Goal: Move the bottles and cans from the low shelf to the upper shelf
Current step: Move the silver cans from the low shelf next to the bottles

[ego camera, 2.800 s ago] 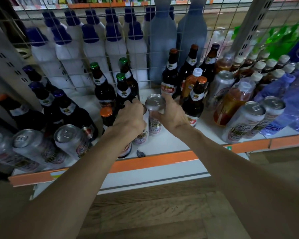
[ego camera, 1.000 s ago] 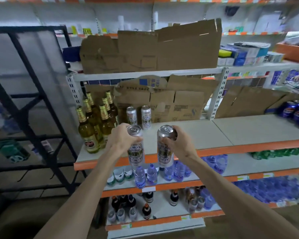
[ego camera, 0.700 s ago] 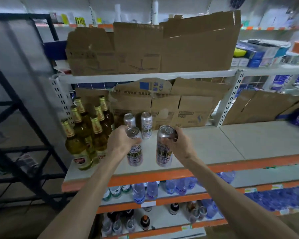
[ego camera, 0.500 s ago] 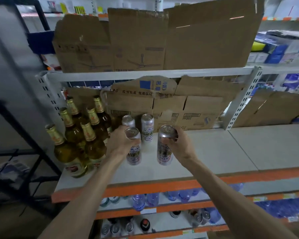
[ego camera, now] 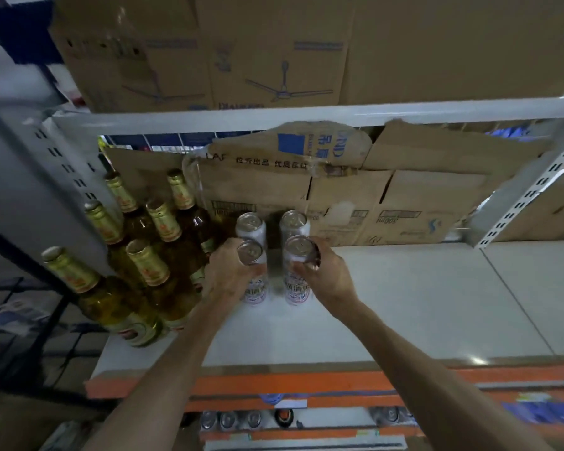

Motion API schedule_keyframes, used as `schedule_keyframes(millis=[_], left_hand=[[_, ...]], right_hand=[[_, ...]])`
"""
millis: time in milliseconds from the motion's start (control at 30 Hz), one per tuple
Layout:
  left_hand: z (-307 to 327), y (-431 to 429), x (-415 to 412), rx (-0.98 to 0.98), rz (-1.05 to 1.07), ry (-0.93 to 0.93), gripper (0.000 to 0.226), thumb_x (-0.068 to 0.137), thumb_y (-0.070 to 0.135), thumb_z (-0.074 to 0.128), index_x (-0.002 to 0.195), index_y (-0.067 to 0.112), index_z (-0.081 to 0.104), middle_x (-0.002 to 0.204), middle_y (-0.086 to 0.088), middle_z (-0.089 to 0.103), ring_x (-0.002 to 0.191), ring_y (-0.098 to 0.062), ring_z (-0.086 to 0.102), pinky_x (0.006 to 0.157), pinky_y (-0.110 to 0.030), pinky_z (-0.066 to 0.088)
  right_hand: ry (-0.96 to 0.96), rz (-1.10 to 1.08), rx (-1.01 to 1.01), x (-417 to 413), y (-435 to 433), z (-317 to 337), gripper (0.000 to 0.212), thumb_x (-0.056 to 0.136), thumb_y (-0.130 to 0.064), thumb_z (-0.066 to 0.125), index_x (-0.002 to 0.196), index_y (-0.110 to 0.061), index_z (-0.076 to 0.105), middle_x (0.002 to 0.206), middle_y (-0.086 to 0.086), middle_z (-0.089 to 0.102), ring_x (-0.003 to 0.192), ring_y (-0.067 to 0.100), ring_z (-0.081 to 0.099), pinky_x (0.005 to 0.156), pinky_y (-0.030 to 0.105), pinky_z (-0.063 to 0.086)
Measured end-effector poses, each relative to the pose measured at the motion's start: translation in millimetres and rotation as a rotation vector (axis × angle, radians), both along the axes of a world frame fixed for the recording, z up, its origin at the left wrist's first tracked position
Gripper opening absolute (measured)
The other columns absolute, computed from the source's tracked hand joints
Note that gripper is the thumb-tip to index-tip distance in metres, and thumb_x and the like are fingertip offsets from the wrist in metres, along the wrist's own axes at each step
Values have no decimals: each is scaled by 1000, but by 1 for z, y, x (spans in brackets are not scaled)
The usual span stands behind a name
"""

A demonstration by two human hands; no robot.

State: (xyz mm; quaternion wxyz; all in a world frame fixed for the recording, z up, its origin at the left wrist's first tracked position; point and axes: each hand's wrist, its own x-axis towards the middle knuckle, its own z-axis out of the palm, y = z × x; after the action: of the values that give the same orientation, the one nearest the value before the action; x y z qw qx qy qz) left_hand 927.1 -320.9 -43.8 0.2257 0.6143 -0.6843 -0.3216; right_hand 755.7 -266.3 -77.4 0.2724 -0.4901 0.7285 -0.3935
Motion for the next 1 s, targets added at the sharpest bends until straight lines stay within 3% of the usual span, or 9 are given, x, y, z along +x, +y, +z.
schedule_keyframes(millis=[433,633,767,900,1000], left_hand=[[-3,-6,17,24,-38,34,59,67,20,85,119,19,56,109,1,65,98,-19,63,84,-32,51],[-6,-9,18,65,-73,45,65,65,25,87,119,19,52,113,-2,64,103,-22,63,92,-45,53],[-3,-16,18,72,-113,-14,76,67,32,85,131,21,46,122,-2,61,109,-22,61,94,-46,53],[-1,-28,19,136,-180,-76,64,67,30,85,121,19,54,112,-3,66,98,-22,67,87,-45,57],[2,-29,19,132,-169,-51,47,72,23,82,112,17,59,99,-3,71,86,-21,71,81,-44,60]], right_hand=[[-117,13,-63,13,1,-14,53,79,-26,75,124,-32,49,110,-11,66,102,11,62,90,39,53],[-49,102,-38,1,1,-8,49,82,-26,74,124,-26,49,114,-6,62,103,14,59,88,32,49],[3,98,1,-1,2,-4,56,77,-26,77,125,-22,49,116,0,60,104,17,58,82,28,46],[135,85,20,3,-4,3,61,77,-33,76,128,-18,47,119,6,57,104,23,57,84,34,48],[208,79,36,3,-8,9,50,83,-35,69,126,-17,50,117,8,59,101,29,59,80,34,46]])
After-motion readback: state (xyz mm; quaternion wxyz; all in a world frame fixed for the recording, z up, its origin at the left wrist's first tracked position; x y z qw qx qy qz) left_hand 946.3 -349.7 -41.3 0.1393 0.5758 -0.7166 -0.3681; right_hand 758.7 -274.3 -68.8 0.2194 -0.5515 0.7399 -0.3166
